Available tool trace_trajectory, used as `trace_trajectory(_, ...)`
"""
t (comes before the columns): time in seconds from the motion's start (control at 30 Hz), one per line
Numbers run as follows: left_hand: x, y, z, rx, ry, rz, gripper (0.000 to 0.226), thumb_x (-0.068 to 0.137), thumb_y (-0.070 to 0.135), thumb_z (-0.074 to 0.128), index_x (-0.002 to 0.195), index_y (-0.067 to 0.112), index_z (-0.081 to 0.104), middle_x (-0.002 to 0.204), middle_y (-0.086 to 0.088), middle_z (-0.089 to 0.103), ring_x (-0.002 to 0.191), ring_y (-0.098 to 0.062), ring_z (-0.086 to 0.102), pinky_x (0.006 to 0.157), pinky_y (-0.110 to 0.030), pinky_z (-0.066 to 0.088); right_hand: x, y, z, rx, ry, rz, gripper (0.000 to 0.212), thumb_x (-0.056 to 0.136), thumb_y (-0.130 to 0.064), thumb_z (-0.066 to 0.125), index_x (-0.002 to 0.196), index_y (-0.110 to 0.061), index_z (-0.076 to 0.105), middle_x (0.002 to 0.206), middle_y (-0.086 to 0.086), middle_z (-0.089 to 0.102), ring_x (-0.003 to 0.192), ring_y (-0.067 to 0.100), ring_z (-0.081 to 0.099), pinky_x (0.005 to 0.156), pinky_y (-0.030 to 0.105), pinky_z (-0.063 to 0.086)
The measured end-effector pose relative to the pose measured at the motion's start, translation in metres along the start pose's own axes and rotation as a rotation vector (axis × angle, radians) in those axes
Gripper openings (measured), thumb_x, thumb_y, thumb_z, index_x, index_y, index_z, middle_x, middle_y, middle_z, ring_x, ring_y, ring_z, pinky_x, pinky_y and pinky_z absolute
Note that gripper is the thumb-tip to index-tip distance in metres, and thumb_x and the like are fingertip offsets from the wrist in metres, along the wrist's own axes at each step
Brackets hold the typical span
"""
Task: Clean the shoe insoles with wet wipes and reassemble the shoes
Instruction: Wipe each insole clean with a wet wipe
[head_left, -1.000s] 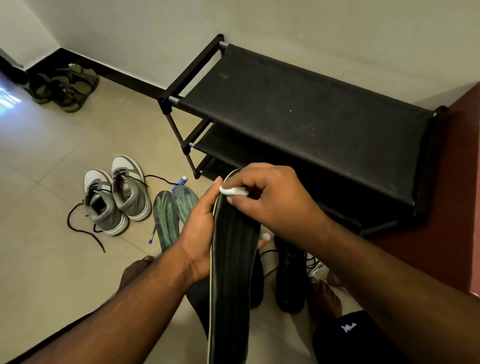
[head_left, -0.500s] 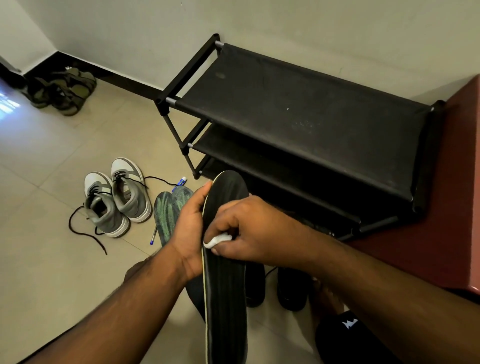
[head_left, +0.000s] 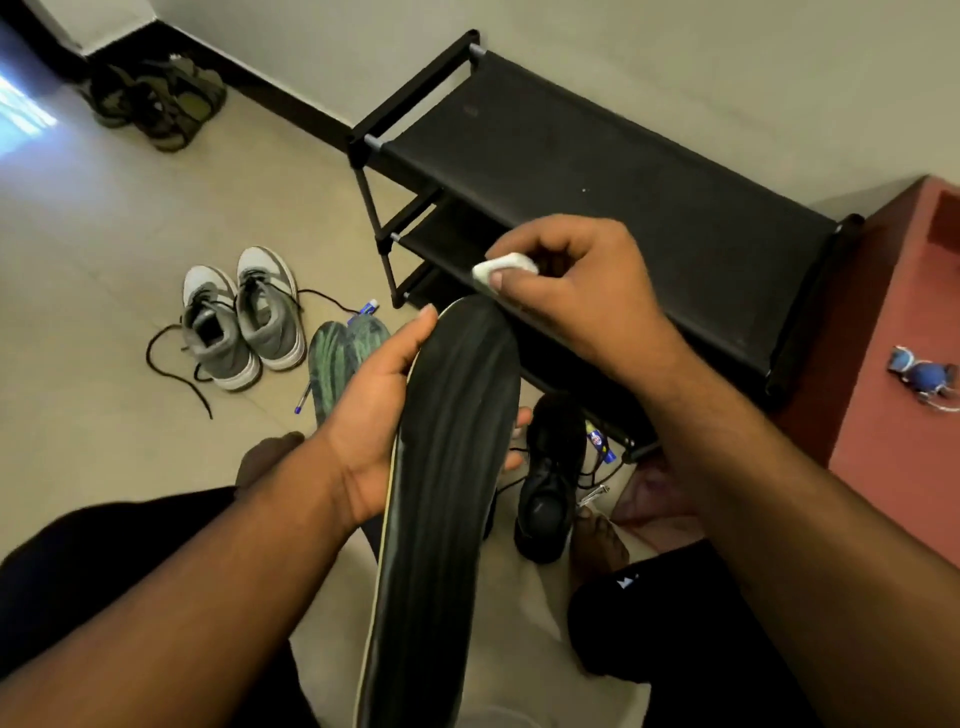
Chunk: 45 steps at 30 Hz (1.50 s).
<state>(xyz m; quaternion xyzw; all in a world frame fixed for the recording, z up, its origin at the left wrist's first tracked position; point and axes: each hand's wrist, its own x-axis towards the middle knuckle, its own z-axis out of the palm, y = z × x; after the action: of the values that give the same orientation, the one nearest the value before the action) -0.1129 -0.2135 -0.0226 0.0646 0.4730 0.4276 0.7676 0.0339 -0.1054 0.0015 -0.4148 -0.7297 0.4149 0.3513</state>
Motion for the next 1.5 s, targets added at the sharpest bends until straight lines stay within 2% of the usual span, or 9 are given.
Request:
trace_trajectory(0.2,0.001,0.004,-0.006,-0.012,0.029,-0.055,0.08,0.088,0.068,0.047,0.136,0.004,0.058,0.123,-0.024,0.059,0.11,-0.04,0.059,0.097,-0.053,0.047,-0.014,0.001,-0.004,-0.174,-0.195,0.044,0.018,0.08,-0.007,0.072,0.091,-0.021,0.075,0.088,-0.01,0.069,0.08,0.001,0.064,0.072,0.019,0.049)
trace_trajectory(0.4,0.029,0.011,-0.009,0.007,-0.018,-0.107,0.076,0.092,0.067,0.044,0.133,0.005,0.059,0.124,-0.025,0.055,0.117,-0.041,0.051,0.094,-0.051,0.048,-0.022,0.026,0.019,-0.063,-0.053,0.196,0.015,0.079,-0.01,0.069,0.086,-0.023,0.072,0.082,-0.008,0.07,0.077,0.008,0.066,0.067,0.022,0.051)
trace_trajectory(0.5,0.04,0.009,-0.017,-0.009,-0.025,-0.119,0.073,0.093,0.066,0.042,0.136,0.008,0.055,0.12,-0.023,0.057,0.115,-0.041,0.052,0.091,-0.053,0.048,-0.013,0.03,0.023,-0.123,-0.1,0.195,0.01,0.081,-0.013,0.067,0.085,-0.022,0.071,0.08,-0.008,0.069,0.074,0.004,0.064,0.064,0.017,0.049)
trace_trajectory(0.67,0.052,-0.003,-0.041,-0.06,0.009,-0.206,0.078,0.092,0.067,0.043,0.143,0.009,0.05,0.135,-0.022,0.05,0.108,-0.038,0.06,0.091,-0.052,0.05,0.0,0.034,0.028,-0.287,-0.218,0.151,0.011,0.082,-0.014,0.065,0.09,-0.02,0.07,0.082,-0.01,0.066,0.072,-0.001,0.06,0.058,0.005,0.042)
trace_trajectory(0.83,0.051,-0.012,-0.058,-0.044,-0.008,-0.233,0.076,0.093,0.066,0.039,0.124,0.003,0.067,0.119,-0.023,0.065,0.103,-0.036,0.065,0.085,-0.051,0.054,0.003,0.043,0.032,-0.376,-0.229,0.163,0.011,0.082,-0.012,0.064,0.09,-0.017,0.069,0.085,-0.008,0.066,0.074,0.0,0.058,0.059,0.002,0.038)
trace_trajectory(1.0,0.051,-0.01,-0.054,-0.071,0.006,-0.22,0.071,0.093,0.067,0.038,0.127,0.009,0.061,0.113,-0.02,0.063,0.095,-0.034,0.066,0.083,-0.048,0.054,-0.001,0.045,0.046,-0.416,-0.289,0.151,0.01,0.082,-0.012,0.067,0.092,-0.015,0.066,0.088,-0.007,0.062,0.075,0.0,0.054,0.06,0.005,0.036)
trace_trajectory(1.17,0.055,-0.011,-0.04,-0.051,0.094,-0.209,0.069,0.095,0.067,0.038,0.125,0.012,0.066,0.113,-0.022,0.064,0.092,-0.036,0.067,0.087,-0.05,0.051,-0.009,0.048,0.054,-0.438,-0.315,0.134,0.008,0.083,-0.012,0.065,0.091,-0.013,0.067,0.091,-0.003,0.064,0.085,0.009,0.059,0.074,0.022,0.051)
trace_trajectory(1.33,0.06,-0.01,-0.03,-0.053,0.171,-0.191,0.065,0.094,0.066,0.04,0.106,0.011,0.073,0.097,-0.024,0.067,0.089,-0.039,0.066,0.094,-0.058,0.045,-0.012,0.038,0.052,-0.25,-0.482,0.182,0.005,0.082,-0.016,0.069,0.087,-0.016,0.07,0.084,-0.006,0.066,0.076,0.004,0.06,0.064,0.013,0.049)
trace_trajectory(1.5,0.06,-0.006,-0.021,-0.095,0.11,-0.21,0.069,0.094,0.067,0.042,0.127,0.01,0.063,0.119,-0.022,0.061,0.107,-0.042,0.061,0.092,-0.059,0.049,0.001,0.05,0.041,-0.289,-0.182,0.219,0.009,0.081,-0.013,0.066,0.087,-0.02,0.067,0.083,-0.011,0.063,0.075,0.001,0.058,0.061,0.012,0.041)
